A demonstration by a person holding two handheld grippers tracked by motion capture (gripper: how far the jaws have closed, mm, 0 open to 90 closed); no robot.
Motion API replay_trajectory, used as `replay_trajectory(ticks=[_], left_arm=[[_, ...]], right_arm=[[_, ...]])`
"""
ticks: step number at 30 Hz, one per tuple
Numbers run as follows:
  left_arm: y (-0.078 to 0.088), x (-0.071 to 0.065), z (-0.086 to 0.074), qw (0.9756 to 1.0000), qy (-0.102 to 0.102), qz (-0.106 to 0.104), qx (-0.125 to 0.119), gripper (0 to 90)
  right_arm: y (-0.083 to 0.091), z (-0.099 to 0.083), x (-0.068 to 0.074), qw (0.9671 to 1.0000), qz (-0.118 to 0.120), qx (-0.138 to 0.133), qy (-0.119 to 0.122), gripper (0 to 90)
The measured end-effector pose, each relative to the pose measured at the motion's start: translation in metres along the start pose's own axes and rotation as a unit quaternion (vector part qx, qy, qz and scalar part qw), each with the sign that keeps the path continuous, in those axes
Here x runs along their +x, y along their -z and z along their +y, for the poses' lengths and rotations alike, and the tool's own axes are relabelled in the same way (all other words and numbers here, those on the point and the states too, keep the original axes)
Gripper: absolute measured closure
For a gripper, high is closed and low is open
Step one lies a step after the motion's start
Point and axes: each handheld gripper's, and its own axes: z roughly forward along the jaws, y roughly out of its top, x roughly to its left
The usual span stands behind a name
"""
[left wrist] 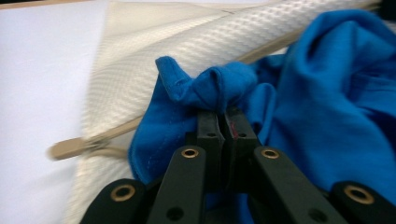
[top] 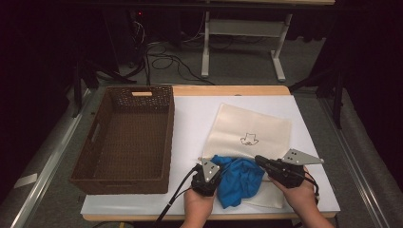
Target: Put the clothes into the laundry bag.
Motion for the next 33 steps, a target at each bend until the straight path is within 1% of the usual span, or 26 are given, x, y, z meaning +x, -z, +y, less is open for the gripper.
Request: replay_trajectory(ticks=[2,4,5,6,8,11,12,14,15,16,18,20,22,23,25,27,28,30,31,33], left_arm=[[-0.002,-0.007,0.000,0.9998,-0.014,-0.011,-0.007,86.6],[-0.006,-0.012,0.000,0.9995,-0.022,-0.024,-0.004,86.5],[-0.009,-0.015,0.000,0.9993,-0.025,-0.026,-0.004,86.5],[-0.012,-0.016,0.000,0.9993,-0.025,-0.029,-0.001,86.4],[-0.018,-0.016,0.000,0.9994,-0.015,-0.031,0.004,86.2],[-0.028,-0.014,0.001,0.9994,-0.005,-0.028,0.020,85.6],[-0.030,-0.012,0.002,0.9993,0.002,-0.028,0.023,84.6],[-0.034,-0.009,0.005,0.9993,0.016,-0.023,0.024,80.3],[-0.034,-0.008,0.005,0.9993,0.018,-0.022,0.024,77.5],[-0.033,-0.007,0.005,0.9993,0.017,-0.022,0.023,75.3],[-0.027,-0.006,0.003,0.9997,0.007,-0.017,0.013,71.5],[-0.020,-0.006,0.001,0.9998,0.007,-0.019,0.004,69.3],[-0.009,-0.005,-0.001,0.9998,0.005,-0.019,-0.006,68.0],[-0.004,-0.005,-0.001,0.9998,0.002,-0.018,-0.010,67.8],[0.006,-0.003,-0.002,0.9998,-0.004,-0.011,-0.014,66.6],[0.014,0.001,-0.003,0.9998,-0.003,0.000,-0.018,64.9],[0.017,0.003,-0.004,0.9998,-0.001,0.003,-0.019,63.2],[0.019,0.007,-0.006,0.9996,0.001,0.021,-0.018,57.1],[0.019,0.009,-0.008,0.9995,0.009,0.025,-0.014,55.1],[0.017,0.013,-0.012,0.9994,0.019,0.029,0.002,53.2]], right_arm=[[0.000,0.000,0.000,1.0000,0.000,0.000,-0.001,88.6],[0.000,0.000,0.000,1.0000,0.001,-0.001,-0.001,88.6],[0.000,0.000,0.000,1.0000,0.002,-0.001,0.000,88.6],[-0.001,0.000,0.000,1.0000,0.002,0.000,0.000,88.6],[-0.001,0.000,0.001,1.0000,0.003,-0.001,0.001,88.6],[-0.001,0.000,0.001,1.0000,0.005,-0.002,0.003,88.6],[-0.001,0.000,0.001,1.0000,0.005,-0.001,0.002,88.6],[-0.001,0.000,0.000,1.0000,0.004,-0.001,0.001,88.6],[-0.001,0.000,0.000,1.0000,0.004,0.000,0.001,88.6],[-0.001,0.000,0.000,1.0000,0.003,-0.002,0.000,88.5],[0.000,0.000,0.000,1.0000,0.004,-0.004,-0.001,88.6],[0.001,0.000,-0.001,1.0000,0.003,-0.003,-0.001,88.5],[0.000,-0.001,-0.001,1.0000,0.002,-0.002,-0.004,88.6],[0.000,0.000,-0.001,1.0000,0.002,-0.003,-0.002,88.5],[0.001,0.000,0.000,1.0000,0.002,-0.003,-0.003,88.5],[0.002,0.000,-0.001,1.0000,0.002,-0.004,0.000,88.6],[0.002,0.000,-0.001,1.0000,0.002,-0.005,-0.001,88.5],[0.002,0.000,-0.001,1.0000,0.002,-0.005,-0.001,88.6],[0.002,0.000,-0.001,1.0000,0.002,-0.005,-0.001,88.5],[0.002,0.000,-0.001,1.0000,0.002,-0.006,-0.001,88.5]])
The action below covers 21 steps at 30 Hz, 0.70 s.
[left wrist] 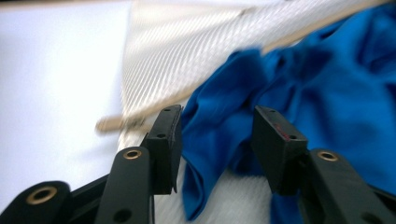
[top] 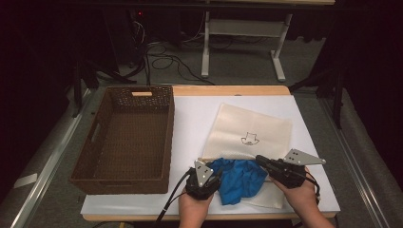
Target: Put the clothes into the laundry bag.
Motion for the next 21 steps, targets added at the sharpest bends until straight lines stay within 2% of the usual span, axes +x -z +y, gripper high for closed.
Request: replay_trajectory(ticks=[1,3,6,9,14,21], left_arm=[[-0.001,0.001,-0.002,1.0000,0.004,-0.002,0.006,53.9],[-0.003,0.001,-0.005,0.9999,0.003,-0.002,0.014,65.8],[-0.007,-0.001,-0.005,0.9996,0.005,-0.003,0.027,76.5],[-0.011,-0.002,-0.002,0.9994,0.007,-0.002,0.033,82.7],[-0.022,-0.010,0.003,0.9993,-0.002,-0.002,0.038,87.3],[-0.037,-0.022,0.017,0.9991,-0.011,-0.017,0.037,87.7]], right_arm=[[0.000,0.000,0.000,1.0000,0.000,0.000,0.000,88.5],[0.000,0.000,0.000,1.0000,0.000,-0.001,-0.003,88.5],[0.000,0.000,0.000,1.0000,0.000,0.000,-0.002,88.5],[0.000,0.000,0.000,1.0000,0.000,0.001,-0.003,88.5],[0.000,0.001,0.000,1.0000,0.000,-0.001,-0.007,88.6],[0.001,0.001,0.000,1.0000,0.000,-0.004,-0.007,88.6]])
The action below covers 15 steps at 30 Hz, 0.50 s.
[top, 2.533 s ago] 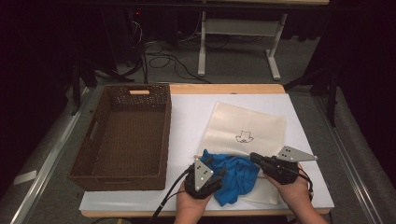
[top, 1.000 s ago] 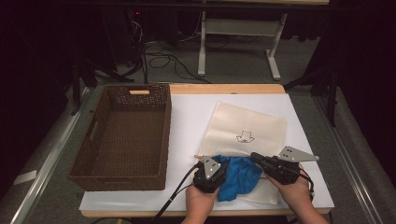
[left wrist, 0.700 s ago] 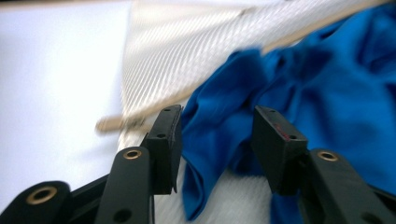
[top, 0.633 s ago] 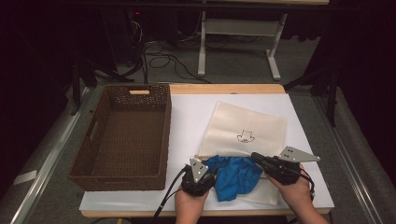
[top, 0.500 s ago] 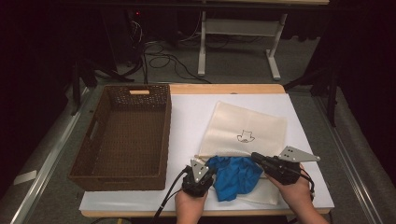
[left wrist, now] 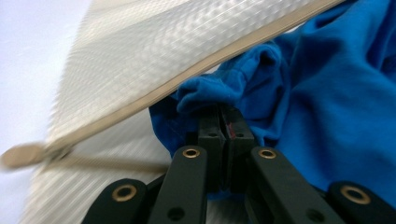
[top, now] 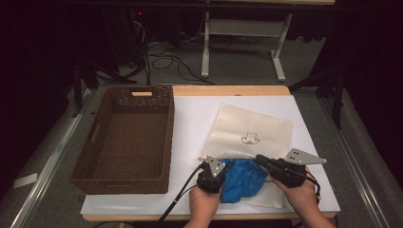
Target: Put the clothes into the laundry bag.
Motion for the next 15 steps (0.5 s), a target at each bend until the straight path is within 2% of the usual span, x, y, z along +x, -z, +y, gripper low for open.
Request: replay_trajectory(ticks=[4,7,10,15], left_arm=[[-0.015,-0.003,0.004,0.9999,0.002,-0.004,0.015,87.5],[-0.018,0.000,0.003,0.9998,0.011,-0.004,0.012,84.1],[-0.008,0.006,0.001,0.9998,0.010,-0.010,0.010,75.7],[0.017,0.019,-0.011,0.9999,0.008,-0.006,-0.012,68.2]], right_arm=[[0.000,0.000,0.001,1.0000,0.002,0.001,0.002,88.5],[0.000,0.000,0.001,1.0000,0.002,0.001,0.000,88.5],[-0.001,0.000,-0.001,1.0000,0.004,-0.001,0.001,88.6],[0.000,0.000,0.000,1.0000,0.004,0.001,0.002,88.6]])
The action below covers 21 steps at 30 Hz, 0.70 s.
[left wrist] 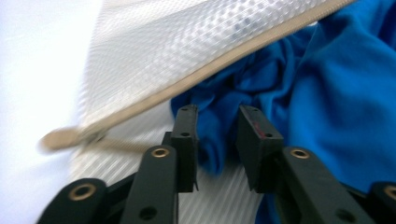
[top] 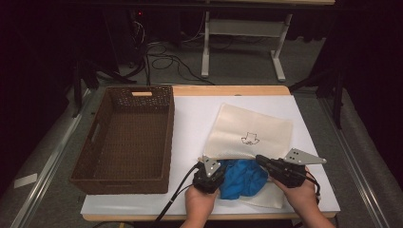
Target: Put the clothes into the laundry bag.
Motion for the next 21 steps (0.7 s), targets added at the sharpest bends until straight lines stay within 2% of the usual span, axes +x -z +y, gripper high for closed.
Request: replay_trajectory(ticks=[5,8,12,15,18,21], left_arm=[[0.016,0.005,-0.007,0.9997,0.000,0.002,-0.022,65.0],[0.019,0.002,-0.009,0.9994,-0.001,-0.004,-0.036,62.4],[0.023,-0.003,-0.008,0.9986,-0.014,-0.007,-0.051,56.6],[0.026,-0.004,-0.008,0.9978,-0.010,-0.017,-0.064,52.2],[0.025,-0.006,-0.009,0.9977,-0.012,-0.017,-0.065,46.5],[0.025,-0.009,-0.011,0.9974,-0.011,-0.030,-0.065,40.2]], right_arm=[[0.001,0.000,0.002,1.0000,-0.002,0.000,-0.001,88.6],[0.002,0.000,0.001,1.0000,-0.002,0.000,0.001,88.6],[0.001,0.000,0.000,1.0000,-0.001,0.000,-0.002,88.6],[0.001,-0.001,0.000,1.0000,-0.002,0.002,0.000,88.6],[0.000,0.000,0.000,1.0000,-0.001,0.001,0.000,88.6],[0.001,0.000,0.001,1.0000,-0.001,0.003,0.001,88.6]])
